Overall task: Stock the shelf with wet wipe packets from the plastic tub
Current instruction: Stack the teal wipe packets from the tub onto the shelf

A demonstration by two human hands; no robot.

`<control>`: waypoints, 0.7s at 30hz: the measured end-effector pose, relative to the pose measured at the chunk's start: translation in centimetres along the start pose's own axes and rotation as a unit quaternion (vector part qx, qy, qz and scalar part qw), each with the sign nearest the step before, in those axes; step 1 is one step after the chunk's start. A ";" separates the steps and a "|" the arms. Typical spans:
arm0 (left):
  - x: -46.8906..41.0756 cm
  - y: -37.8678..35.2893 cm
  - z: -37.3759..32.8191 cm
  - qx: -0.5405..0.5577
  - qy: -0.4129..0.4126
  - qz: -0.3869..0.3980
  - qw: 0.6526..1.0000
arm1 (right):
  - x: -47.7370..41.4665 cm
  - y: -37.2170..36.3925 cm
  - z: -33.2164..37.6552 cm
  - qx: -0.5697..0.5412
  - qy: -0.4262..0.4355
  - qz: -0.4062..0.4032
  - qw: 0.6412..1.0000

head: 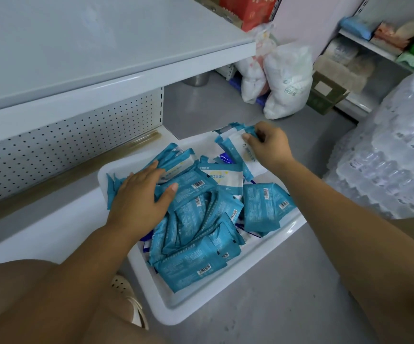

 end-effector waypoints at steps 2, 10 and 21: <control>-0.2 0.5 -0.7 0.030 0.016 -0.009 0.999 | -0.1 0.7 0.9 -0.027 0.000 -0.014 1.000; -3.0 3.4 -5.4 0.292 0.167 -0.042 0.941 | 1.4 1.8 5.9 -0.270 -0.053 0.059 0.960; -5.5 9.3 -8.2 0.492 0.181 0.051 0.850 | 3.6 1.7 15.4 -0.378 -0.032 0.153 0.912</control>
Point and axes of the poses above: each hand's wrist, its own x-axis away from the middle knuckle, its own y-axis out of the back of the hand, z = x × y, the point moved 4 cm from there along -x, towards the middle knuckle, and after that the axes turned 10 degrees about -z, right-handed, at the moved point
